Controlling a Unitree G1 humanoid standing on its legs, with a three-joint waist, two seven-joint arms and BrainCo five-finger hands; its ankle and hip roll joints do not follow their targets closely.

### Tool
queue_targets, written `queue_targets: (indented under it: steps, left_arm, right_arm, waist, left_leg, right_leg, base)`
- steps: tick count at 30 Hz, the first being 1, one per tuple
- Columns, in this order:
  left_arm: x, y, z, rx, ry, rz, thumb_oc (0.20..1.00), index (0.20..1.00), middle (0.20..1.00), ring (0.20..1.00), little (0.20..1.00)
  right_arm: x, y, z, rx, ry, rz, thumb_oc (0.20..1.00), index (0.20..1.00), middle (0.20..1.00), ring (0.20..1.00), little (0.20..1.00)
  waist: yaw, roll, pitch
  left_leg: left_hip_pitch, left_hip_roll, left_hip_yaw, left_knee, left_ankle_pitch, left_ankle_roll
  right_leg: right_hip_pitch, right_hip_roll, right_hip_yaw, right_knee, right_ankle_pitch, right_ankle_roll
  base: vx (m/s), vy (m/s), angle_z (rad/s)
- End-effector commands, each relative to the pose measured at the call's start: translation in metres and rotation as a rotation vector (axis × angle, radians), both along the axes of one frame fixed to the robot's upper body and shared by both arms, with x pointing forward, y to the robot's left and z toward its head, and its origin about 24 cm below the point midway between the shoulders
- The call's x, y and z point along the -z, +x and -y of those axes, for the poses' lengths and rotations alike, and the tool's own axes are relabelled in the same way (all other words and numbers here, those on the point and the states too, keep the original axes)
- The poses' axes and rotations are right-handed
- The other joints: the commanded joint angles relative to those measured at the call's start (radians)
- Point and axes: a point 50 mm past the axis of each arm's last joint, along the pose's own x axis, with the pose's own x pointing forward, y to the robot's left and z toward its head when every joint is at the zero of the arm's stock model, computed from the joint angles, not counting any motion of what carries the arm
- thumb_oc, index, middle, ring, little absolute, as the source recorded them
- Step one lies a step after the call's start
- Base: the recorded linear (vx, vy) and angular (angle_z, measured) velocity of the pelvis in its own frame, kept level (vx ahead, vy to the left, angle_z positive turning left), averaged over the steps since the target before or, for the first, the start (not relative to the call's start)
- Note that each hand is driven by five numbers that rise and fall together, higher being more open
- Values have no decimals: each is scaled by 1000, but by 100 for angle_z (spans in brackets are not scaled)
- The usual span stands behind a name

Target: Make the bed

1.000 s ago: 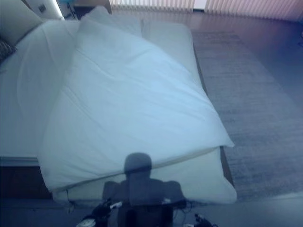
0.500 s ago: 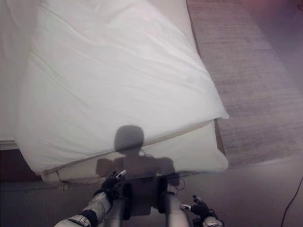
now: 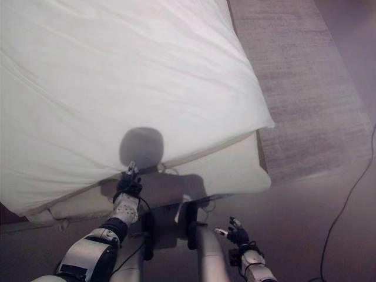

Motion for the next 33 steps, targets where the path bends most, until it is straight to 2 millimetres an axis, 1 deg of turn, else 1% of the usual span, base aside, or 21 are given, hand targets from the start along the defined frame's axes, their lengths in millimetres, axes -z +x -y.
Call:
queue_targets:
  steps: [1,2,4,5,6,7,12,13,14,15,20,21,25,26,27,28,29,31,32,33]
  left_arm:
    - [-32,17,-4,-73,-45,96,1000,1000,1000,1000,1000]
    - [-35,18,-11,-97,-51,100,1000,1000,1000,1000,1000]
    - [-36,18,-12,-98,-52,101,1000,1000,1000,1000,1000]
    - [-45,21,-24,-140,-57,114,1000,1000,1000,1000,1000]
    - [-45,21,-24,-140,-57,114,1000,1000,1000,1000,1000]
    - [-55,24,-38,-186,-64,136,1000,1000,1000,1000,1000]
    - [-59,23,-48,-204,-38,134,1000,1000,1000,1000,1000]
    - [-61,23,-49,-216,-40,138,862,862,862,862,862]
    - [-63,24,-48,-221,-45,141,398,398,398,398,398]
    - [-64,25,-48,-226,-45,144,200,200,200,200,200]
    - [-66,25,-46,-230,-46,152,200,200,200,200,200]
    - [-66,25,-44,-228,-50,165,200,200,200,200,200]
    - [-63,24,-38,-225,-68,181,200,200,200,200,200]
    - [-62,23,-23,-198,-95,228,200,200,200,200,200]
    - [-62,23,-23,-198,-95,227,200,200,200,200,200]
    - [-61,21,-11,-172,-115,258,200,200,200,200,200]
    - [-62,21,-4,-160,-127,278,200,200,200,200,200]
    - [-71,18,11,-131,-160,367,200,200,200,200,200]
    - [-74,16,17,-115,-171,398,200,200,200,200,200]
    - [-73,16,18,-115,-171,397,200,200,200,200,200]
  right_arm:
    - [-3,-10,20,23,-33,36,1000,1000,1000,1000,1000]
    - [-3,-10,21,17,-36,37,1000,1000,1000,1000,1000]
    - [-3,-10,21,16,-36,38,1000,1000,1000,1000,1000]
    - [-4,-10,22,20,-32,41,1000,1000,1000,1000,1000]
    - [-4,-10,22,20,-32,41,1000,1000,1000,1000,1000]
    - [-5,-10,22,52,-4,51,1000,1000,1000,1000,1000]
    - [-3,-14,24,51,0,43,1000,1000,1000,1000,1000]
    - [-3,-14,24,56,3,42,1000,1000,1000,1000,1000]
    - [-3,-14,24,60,5,45,1000,1000,1000,1000,1000]
    - [-3,-13,22,63,16,46,1000,1000,1000,1000,1000]
    - [-3,-13,19,67,47,54,1000,1000,1000,1000,1000]
    - [-5,-10,15,115,118,71,1000,1000,1000,1000,1000]
    - [-6,-8,10,128,158,82,1000,1000,1000,1000,1000]
    - [-10,-4,1,135,224,106,1000,1000,1000,1000,1000]
    - [-10,-4,1,136,225,106,1000,1000,1000,1000,1000]
    - [-12,0,-4,160,286,120,1000,1000,1000,1000,1000]
    - [-14,3,-8,168,314,126,1000,1000,1000,1000,1000]
    - [-21,12,-22,171,404,155,1000,1000,1000,1000,1000]
    - [-21,13,-25,170,431,153,1000,1000,1000,1000,1000]
    - [-21,13,-25,171,432,152,1000,1000,1000,1000,1000]
  waist:
    - [-18,26,-52]
    - [-21,23,-53]
    - [-22,23,-54]
    - [-27,18,-56]
    - [-28,18,-57]
    - [-34,13,-63]
    - [-36,10,-75]
    - [-36,11,-78]
    - [-35,10,-80]
    - [-36,11,-84]
    - [-34,12,-94]
    - [-32,13,-96]
    - [-25,15,-96]
    - [-10,22,-89]
    - [-10,22,-88]
    - [2,27,-81]
    - [9,32,-77]
    - [27,39,-63]
    - [36,42,-55]
    - [37,42,-54]
  left_leg:
    - [-82,1,-1,23,23,-24]
    - [-89,3,1,28,21,-25]
    - [-92,3,2,30,21,-24]
    - [-109,8,5,40,18,-26]
    - [-110,9,5,40,18,-26]
    - [-131,15,7,51,17,-27]
    - [-150,20,6,58,16,-27]
    - [-154,22,6,61,15,-28]
    - [-158,23,8,66,14,-28]
    - [-164,24,9,71,14,-29]
    - [-166,26,13,68,15,-28]
    - [-163,27,18,64,15,-28]
    - [-154,26,22,56,18,-27]
    - [-137,19,23,39,24,-26]
    - [-134,19,23,38,25,-26]
    - [-120,13,19,25,30,-25]
    - [-113,8,16,16,33,-25]
    - [-93,-2,11,-5,42,-22]
    - [-83,-7,8,-14,47,-22]
    - [-80,-7,8,-15,48,-22]
  right_leg:
    - [-30,-19,15,-7,57,90]
    - [-38,-18,18,-5,57,90]
    - [-41,-18,19,-4,56,90]
    - [-57,-16,23,4,56,92]
    - [-57,-16,23,4,56,92]
    - [-80,-13,22,12,59,93]
    - [-100,-12,19,20,60,94]
    - [-106,-13,20,22,60,94]
    - [-110,-15,19,26,60,95]
    - [-115,-16,19,30,62,96]
    - [-125,-15,22,32,65,96]
    - [-123,-14,25,29,68,95]
    - [-117,-13,29,24,71,95]
    - [-100,-16,25,9,75,94]
    - [-97,-16,25,7,75,94]
    - [-80,-18,22,-7,80,95]
    - [-71,-19,22,-16,84,96]
    - [-49,-21,17,-33,91,97]
    - [-38,-23,13,-41,91,97]
    - [-35,-23,13,-42,92,98]
  base:
    - [0,0,0]
    - [0,0,0]
    - [3,2,-3]
    - [2,1,-4]
    - [4,11,-6]
    - [0,8,-7]
    - [-2,3,-8]
    - [-10,13,-5]
    - [0,0,0]
    - [-22,16,-4]
    - [-11,9,-1]
    - [0,0,0]
    - [-5,6,-1]
    - [-14,17,-4]
    - [-20,17,-4]
    - [0,0,0]
    - [0,0,0]
    - [0,0,0]
    - [-9,-4,4]
    - [-6,-4,9]
